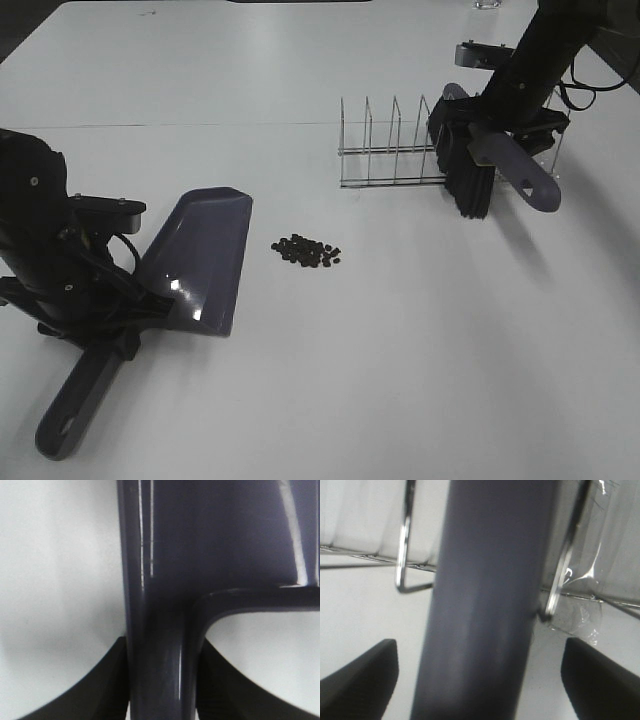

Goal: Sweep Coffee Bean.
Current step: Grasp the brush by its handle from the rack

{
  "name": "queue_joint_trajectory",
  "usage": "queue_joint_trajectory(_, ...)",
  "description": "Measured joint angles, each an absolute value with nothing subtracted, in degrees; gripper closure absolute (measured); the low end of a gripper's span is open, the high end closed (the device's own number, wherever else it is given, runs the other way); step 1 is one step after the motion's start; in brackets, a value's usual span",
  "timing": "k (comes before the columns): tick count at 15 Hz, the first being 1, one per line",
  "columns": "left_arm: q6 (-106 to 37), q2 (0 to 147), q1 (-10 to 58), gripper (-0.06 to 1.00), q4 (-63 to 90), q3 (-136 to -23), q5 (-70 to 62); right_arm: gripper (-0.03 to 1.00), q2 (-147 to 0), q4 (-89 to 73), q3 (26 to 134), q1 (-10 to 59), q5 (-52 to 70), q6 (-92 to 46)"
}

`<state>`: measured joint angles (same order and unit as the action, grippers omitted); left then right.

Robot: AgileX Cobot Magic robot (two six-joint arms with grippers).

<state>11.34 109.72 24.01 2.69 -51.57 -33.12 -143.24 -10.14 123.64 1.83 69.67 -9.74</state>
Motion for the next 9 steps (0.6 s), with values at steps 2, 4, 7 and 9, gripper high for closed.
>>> queue_joint_trajectory(2, 11.3, 109.7, 24.0, 0.62, 2.7, -51.6, -33.1, 0.44, -143.2, -9.9, 123.8, 1.8, 69.7, -9.7)
queue_joint_trajectory(4, 11.3, 109.7, 24.0, 0.62, 2.6, -51.6, -33.1, 0.46, -143.3, -8.4, 124.7, 1.8, 69.9, -9.7)
queue_joint_trajectory(7, 11.3, 109.7, 24.0, 0.62, 2.6, -51.6, -33.1, 0.46, -143.3, -8.0, 125.2, 1.9, 70.0, -9.7)
queue_joint_trajectory(9, 11.3, 109.7, 24.0, 0.62, 2.6, -51.6, -33.1, 0.46, -143.3, -8.2, 125.2, 1.9, 70.0, -9.7)
